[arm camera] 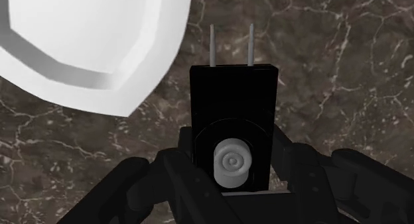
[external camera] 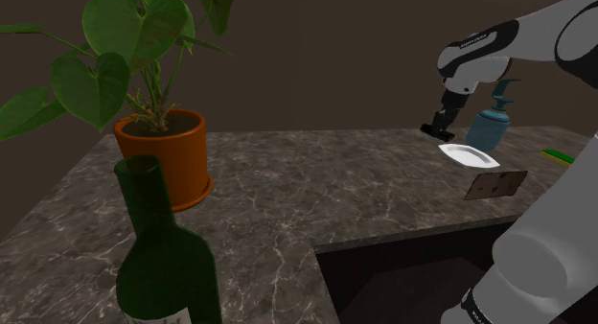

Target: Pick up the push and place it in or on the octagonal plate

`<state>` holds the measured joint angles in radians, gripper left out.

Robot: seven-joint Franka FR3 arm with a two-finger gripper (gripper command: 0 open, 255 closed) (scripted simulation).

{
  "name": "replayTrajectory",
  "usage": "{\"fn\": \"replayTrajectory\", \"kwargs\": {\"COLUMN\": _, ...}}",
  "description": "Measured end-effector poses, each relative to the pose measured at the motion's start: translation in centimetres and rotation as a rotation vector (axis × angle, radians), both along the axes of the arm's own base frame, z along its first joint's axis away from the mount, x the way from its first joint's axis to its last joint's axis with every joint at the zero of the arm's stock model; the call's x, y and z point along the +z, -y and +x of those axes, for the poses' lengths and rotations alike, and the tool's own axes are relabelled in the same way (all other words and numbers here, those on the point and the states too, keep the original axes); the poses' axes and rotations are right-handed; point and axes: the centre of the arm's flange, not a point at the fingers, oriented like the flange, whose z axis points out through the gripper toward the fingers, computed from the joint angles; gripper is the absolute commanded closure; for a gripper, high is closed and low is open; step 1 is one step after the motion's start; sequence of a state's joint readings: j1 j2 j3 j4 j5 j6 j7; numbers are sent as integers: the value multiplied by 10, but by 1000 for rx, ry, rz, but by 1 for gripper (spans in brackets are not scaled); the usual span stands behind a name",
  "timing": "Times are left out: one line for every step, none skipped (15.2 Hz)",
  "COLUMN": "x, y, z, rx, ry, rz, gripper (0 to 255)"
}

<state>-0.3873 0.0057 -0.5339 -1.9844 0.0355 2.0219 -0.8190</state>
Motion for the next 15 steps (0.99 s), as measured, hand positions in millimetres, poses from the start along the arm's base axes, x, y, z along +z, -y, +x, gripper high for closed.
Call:
{"fn": "replayTrajectory", "kwargs": {"x": -1, "y": 10, "z": -9, "rx": -1, "ry": 0, "rz": 0, "gripper": 255}}
{"fn": "replayTrajectory", "kwargs": {"x": 0, "y": 21, "z": -18, "rx": -1, "ry": 0, "rz": 0, "gripper": 255}}
{"fn": "replayTrajectory", "kwargs": {"x": 0, "y": 29, "z": -29, "rx": 0, "ry": 0, "rz": 0, "gripper": 255}}
{"fn": "replayTrajectory", "kwargs": {"x": -2, "y": 40, "z": -37, "rx": -1, "ry": 0, "rz": -1, "gripper": 255}}
{"fn": "replayTrajectory", "kwargs": {"x": -2, "y": 46, "z": -46, "rx": 0, "ry": 0, "rz": 0, "gripper": 255}}
{"fn": "replayTrajectory", "kwargs": {"x": -1, "y": 56, "z": -56, "rx": -1, "ry": 0, "rz": 0, "gripper": 255}}
{"fn": "replayTrajectory", "kwargs": {"x": -1, "y": 65, "z": -66, "rx": -1, "ry": 0, "rz": 0, "gripper": 255}}
{"fn": "replayTrajectory", "kwargs": {"x": 0, "y": 76, "z": -77, "rx": -1, "ry": 0, "rz": 0, "gripper": 255}}
{"fn": "replayTrajectory", "kwargs": {"x": -2, "y": 87, "z": -86, "rx": -1, "ry": 0, "rz": 0, "gripper": 255}}
{"fn": "replayTrajectory", "kwargs": {"x": -2, "y": 96, "z": -95, "rx": -1, "ry": 0, "rz": 0, "gripper": 255}}
{"fn": "replayTrajectory", "kwargs": {"x": -1, "y": 103, "z": -103, "rx": 0, "ry": 0, "rz": 0, "gripper": 255}}
{"fn": "replayTrajectory", "kwargs": {"x": -3, "y": 108, "z": -108, "rx": 0, "ry": 0, "rz": 0, "gripper": 255}}
{"fn": "replayTrajectory", "kwargs": {"x": -7, "y": 109, "z": -109, "rx": 0, "ry": 0, "rz": 0, "gripper": 255}}
{"fn": "replayTrajectory", "kwargs": {"x": -12, "y": 109, "z": -111, "rx": 1, "ry": 0, "rz": 0, "gripper": 255}}
{"fn": "replayTrajectory", "kwargs": {"x": -16, "y": 110, "z": -111, "rx": 1, "ry": 0, "rz": 0, "gripper": 255}}
